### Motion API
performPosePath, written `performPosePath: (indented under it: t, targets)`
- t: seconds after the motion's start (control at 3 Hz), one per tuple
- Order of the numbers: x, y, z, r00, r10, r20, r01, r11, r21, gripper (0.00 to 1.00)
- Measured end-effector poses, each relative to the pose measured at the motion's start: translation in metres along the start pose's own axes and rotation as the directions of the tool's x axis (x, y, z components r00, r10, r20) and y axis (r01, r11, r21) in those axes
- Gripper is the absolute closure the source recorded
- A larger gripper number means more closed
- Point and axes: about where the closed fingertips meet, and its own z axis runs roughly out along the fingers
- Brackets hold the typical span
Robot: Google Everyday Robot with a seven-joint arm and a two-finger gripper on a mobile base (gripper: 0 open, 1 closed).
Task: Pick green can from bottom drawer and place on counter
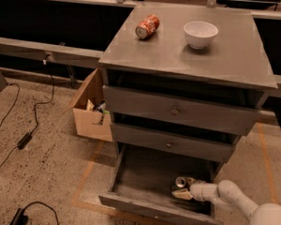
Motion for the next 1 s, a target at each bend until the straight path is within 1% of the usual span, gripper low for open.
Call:
performPosePath:
  t: [0.33,0.67,1.0]
  targets:
    - [0.002,0.014,0.008,1.000,0.017,0.014,-0.017,0.9996,-0.023,0.62]
    - [-0.011,0.024,-0.013,0.998,0.038,0.044,-0.038,0.9991,-0.018,0.93]
    - [-0.045,0.034,-0.061,0.996,0.072,0.047,-0.072,0.9973,-0.016,1.00]
